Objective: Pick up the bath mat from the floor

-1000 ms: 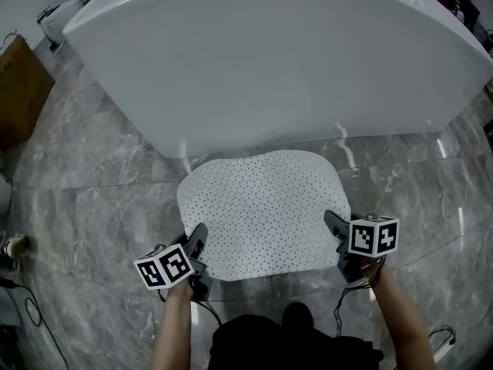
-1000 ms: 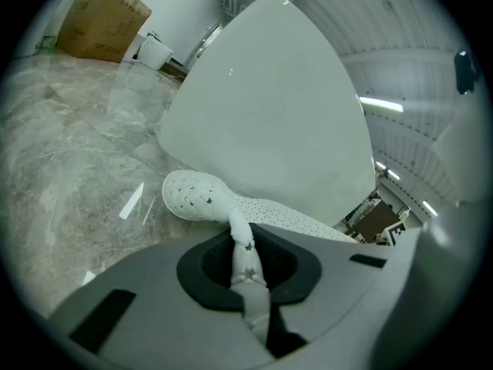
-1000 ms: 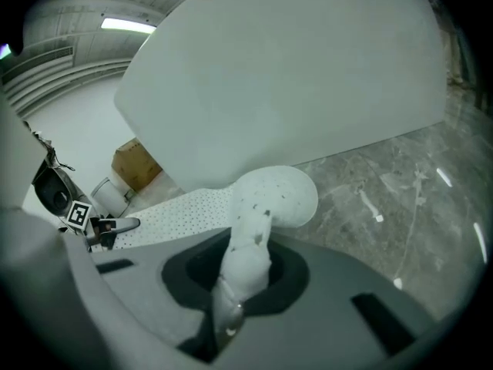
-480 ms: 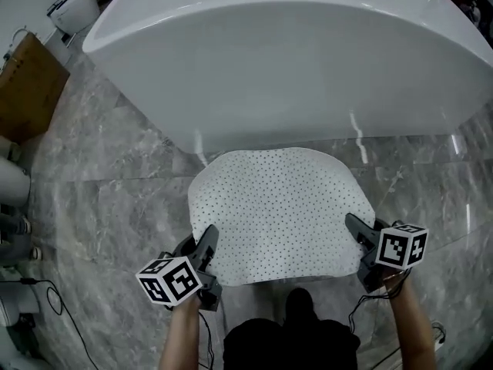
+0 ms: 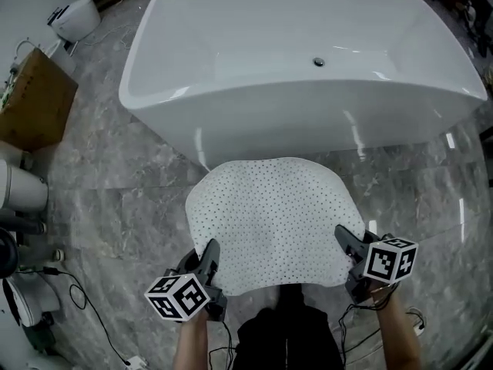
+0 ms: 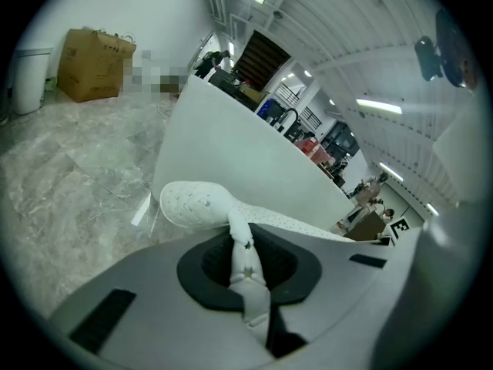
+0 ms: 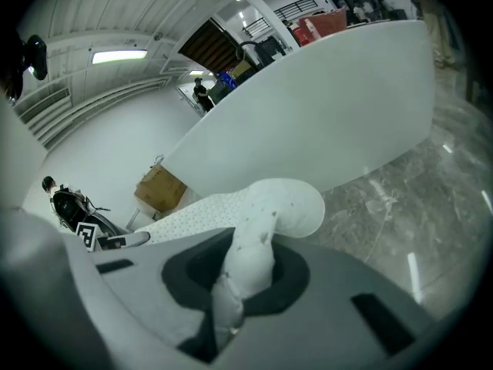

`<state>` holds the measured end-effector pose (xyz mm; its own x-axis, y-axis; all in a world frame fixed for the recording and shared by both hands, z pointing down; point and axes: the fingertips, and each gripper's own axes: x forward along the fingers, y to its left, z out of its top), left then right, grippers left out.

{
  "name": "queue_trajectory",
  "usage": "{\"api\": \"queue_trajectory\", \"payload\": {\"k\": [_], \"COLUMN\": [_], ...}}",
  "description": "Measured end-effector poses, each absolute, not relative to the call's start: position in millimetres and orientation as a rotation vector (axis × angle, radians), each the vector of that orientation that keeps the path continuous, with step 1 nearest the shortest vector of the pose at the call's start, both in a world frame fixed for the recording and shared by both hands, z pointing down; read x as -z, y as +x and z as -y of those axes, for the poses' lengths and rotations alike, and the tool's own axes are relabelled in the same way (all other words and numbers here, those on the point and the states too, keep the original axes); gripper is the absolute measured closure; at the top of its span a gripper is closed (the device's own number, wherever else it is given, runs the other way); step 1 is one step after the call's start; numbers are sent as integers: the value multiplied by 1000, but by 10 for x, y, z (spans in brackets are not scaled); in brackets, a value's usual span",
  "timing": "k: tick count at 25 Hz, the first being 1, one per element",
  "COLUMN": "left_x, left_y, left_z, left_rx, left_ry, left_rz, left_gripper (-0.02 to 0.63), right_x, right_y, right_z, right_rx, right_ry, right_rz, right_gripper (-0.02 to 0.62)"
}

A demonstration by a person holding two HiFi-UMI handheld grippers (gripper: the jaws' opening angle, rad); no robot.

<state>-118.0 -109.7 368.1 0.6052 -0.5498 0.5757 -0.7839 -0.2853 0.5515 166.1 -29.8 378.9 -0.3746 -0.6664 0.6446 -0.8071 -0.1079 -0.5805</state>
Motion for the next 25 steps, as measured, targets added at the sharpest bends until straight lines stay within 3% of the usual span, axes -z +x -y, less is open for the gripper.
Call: {"api": "queue_trajectory", "payload": {"k": [25], "left_x": [-203], "left_y": [-1009], "left_z": [788], "left_rx": [-298], "left_ry": [2152], "left_rz": [1104], "left_gripper": [586], "right_x": [-352], "right_y": [1673], "right_z": [-11], "right_rx": [-1357], "right_ry": [1719], "right_rz": [2173], "right_gripper": [568]}}
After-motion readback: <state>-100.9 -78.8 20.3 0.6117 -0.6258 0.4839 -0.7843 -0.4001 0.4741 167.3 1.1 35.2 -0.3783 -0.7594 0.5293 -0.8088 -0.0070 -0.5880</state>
